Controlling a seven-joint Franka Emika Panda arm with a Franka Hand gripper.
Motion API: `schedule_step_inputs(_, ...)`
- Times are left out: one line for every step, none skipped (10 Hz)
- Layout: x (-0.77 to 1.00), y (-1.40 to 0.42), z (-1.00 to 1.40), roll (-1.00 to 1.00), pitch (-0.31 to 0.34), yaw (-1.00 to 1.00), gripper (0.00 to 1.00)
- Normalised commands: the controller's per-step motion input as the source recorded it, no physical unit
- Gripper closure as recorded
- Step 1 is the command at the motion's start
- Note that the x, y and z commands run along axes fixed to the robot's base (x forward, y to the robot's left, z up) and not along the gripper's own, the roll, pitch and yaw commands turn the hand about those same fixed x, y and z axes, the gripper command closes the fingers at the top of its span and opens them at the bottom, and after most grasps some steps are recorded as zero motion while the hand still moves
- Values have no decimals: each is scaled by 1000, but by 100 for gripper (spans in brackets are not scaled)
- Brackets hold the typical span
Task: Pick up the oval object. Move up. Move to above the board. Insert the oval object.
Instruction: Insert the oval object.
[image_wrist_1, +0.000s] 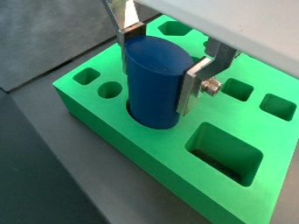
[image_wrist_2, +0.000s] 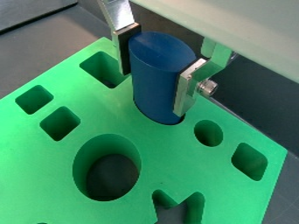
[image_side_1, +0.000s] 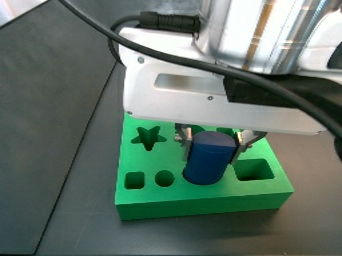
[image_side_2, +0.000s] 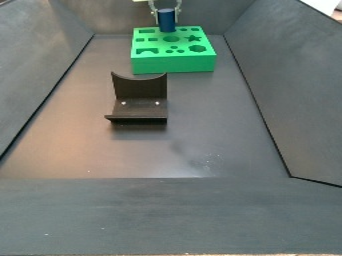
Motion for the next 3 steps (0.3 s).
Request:
schedule_step_inputs(-106,9,0,-40,-101,0,100)
schedule_step_inputs(0,0,0,0,24,0,100)
schedule_step_inputs(0,0,0,0,0,0,100)
